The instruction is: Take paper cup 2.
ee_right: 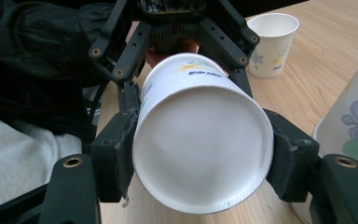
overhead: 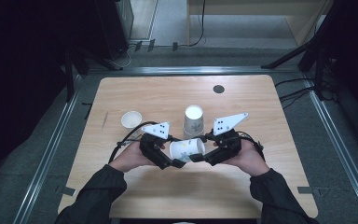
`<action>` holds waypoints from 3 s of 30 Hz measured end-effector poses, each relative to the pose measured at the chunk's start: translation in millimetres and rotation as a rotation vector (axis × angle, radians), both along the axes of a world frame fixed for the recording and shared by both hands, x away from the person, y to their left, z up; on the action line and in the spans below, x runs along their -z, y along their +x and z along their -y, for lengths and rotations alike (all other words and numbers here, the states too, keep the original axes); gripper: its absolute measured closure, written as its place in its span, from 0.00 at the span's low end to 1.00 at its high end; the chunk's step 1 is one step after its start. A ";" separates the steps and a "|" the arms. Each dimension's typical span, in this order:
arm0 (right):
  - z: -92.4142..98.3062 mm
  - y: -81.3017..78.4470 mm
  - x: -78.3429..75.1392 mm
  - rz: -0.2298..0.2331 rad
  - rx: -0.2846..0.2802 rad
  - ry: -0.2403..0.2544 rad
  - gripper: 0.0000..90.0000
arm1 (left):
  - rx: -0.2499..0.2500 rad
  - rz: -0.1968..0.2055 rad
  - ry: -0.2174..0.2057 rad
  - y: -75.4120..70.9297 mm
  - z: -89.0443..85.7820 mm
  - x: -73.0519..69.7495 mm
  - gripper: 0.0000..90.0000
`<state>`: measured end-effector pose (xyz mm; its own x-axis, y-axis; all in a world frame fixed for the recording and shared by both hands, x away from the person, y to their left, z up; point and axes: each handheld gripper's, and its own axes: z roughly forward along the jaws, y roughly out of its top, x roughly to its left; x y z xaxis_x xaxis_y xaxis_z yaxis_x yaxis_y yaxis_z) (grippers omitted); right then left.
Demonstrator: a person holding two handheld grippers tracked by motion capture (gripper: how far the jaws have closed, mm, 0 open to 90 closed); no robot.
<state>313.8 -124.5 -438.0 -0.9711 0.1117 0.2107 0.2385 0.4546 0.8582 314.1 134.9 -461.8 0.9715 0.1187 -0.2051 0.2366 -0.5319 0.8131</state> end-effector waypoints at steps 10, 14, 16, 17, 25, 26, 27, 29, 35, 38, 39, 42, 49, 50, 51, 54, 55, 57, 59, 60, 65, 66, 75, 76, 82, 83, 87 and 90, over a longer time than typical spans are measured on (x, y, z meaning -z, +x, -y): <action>-2.6 -0.5 1.4 0.005 -0.009 -0.024 0.36 | 0.003 0.021 0.053 -0.6 -2.6 -5.1 0.27; -3.2 -0.7 3.2 0.018 0.012 -0.053 0.28 | -0.005 0.025 0.084 0.3 -7.5 -11.9 0.27; -3.5 -0.5 4.3 0.021 0.010 -0.060 0.27 | -0.003 0.020 0.114 2.1 -9.6 -15.7 0.27; -4.1 -0.6 5.3 0.018 0.012 -0.073 0.27 | -0.010 0.031 0.130 1.8 -9.7 -17.3 0.27; -7.8 -0.5 11.6 0.047 0.014 -0.117 0.27 | -0.011 0.052 0.254 3.7 -8.0 -29.7 0.27; -7.8 -0.1 12.2 0.046 0.019 -0.120 0.27 | -0.009 0.059 0.282 4.0 -7.7 -30.7 0.27; -7.8 -0.1 12.2 0.046 0.019 -0.120 0.27 | -0.009 0.059 0.282 4.0 -7.7 -30.7 0.27; -7.6 0.8 13.2 0.047 0.026 -0.121 0.27 | -0.004 0.056 0.312 5.3 -7.2 -30.5 0.27; -10.3 1.4 18.9 0.052 0.029 -0.143 0.27 | -0.006 0.057 0.405 8.6 -4.5 -26.2 0.27; -12.5 2.5 21.7 0.056 0.029 -0.153 0.27 | 0.011 0.044 0.443 8.6 -0.3 -22.7 0.27; -13.3 3.0 23.1 0.049 0.028 -0.155 0.27 | 0.014 0.045 0.465 8.2 1.8 -21.5 0.27; -16.7 3.8 27.9 0.047 0.022 -0.169 0.27 | 0.029 0.061 0.525 6.8 10.0 -16.5 0.27; -23.7 4.0 34.1 0.049 0.006 -0.188 0.28 | 0.035 0.078 0.575 7.4 23.2 -15.1 0.27; -24.6 4.5 35.0 0.051 0.003 -0.193 0.29 | 0.037 0.080 0.578 7.5 24.8 -15.3 0.27; -25.4 4.7 35.6 0.052 0.007 -0.196 0.29 | 0.039 0.081 0.582 7.4 26.6 -15.6 0.27; -28.1 5.0 37.9 0.050 -0.002 -0.205 0.30 | 0.052 0.088 0.593 6.9 30.9 -15.6 0.27; -29.0 4.9 38.4 0.050 -0.005 -0.207 0.31 | 0.054 0.086 0.598 6.4 32.2 -15.3 0.27; -30.6 4.7 39.4 0.060 -0.013 -0.210 0.32 | 0.055 0.084 0.599 5.2 34.4 -14.6 0.27; -32.3 3.8 40.1 0.062 -0.023 -0.217 0.32 | 0.063 0.090 0.601 4.0 36.7 -15.1 0.27; -33.1 3.2 40.4 0.057 -0.028 -0.219 0.32 | 0.068 0.096 0.605 2.9 37.8 -15.9 0.27; -35.1 0.9 41.0 0.064 -0.050 -0.234 0.37 | 0.076 0.106 0.601 1.8 38.8 -15.8 0.27; -34.9 1.2 41.0 0.061 -0.052 -0.234 0.37 | 0.078 0.105 0.600 2.0 38.7 -15.6 0.27; -29.8 1.6 35.4 0.079 -0.042 -0.223 0.37 | 0.055 0.103 0.519 3.0 30.0 -17.9 0.14; -26.2 2.4 32.8 0.082 -0.035 -0.206 0.37 | 0.050 0.101 0.502 3.7 27.8 -18.6 0.14; -16.4 3.3 25.4 0.079 -0.017 -0.163 0.37 | 0.033 0.071 0.396 7.4 15.3 -22.0 0.14; -14.8 3.9 24.1 0.081 -0.017 -0.157 0.37 | 0.029 0.068 0.378 7.4 14.0 -21.9 0.14; -9.8 3.6 20.4 0.081 -0.011 -0.131 0.37 | 0.024 0.044 0.329 9.0 9.5 -20.3 0.14; -8.4 3.2 19.4 0.076 -0.013 -0.121 0.37 | 0.010 0.021 0.287 8.9 6.8 -17.7 0.14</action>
<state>317.1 -116.1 -457.4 -0.9854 0.1188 0.1223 0.1682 0.5587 0.8121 323.0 128.1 -444.1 0.9767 0.1592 -0.1440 0.2146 -0.7433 0.6336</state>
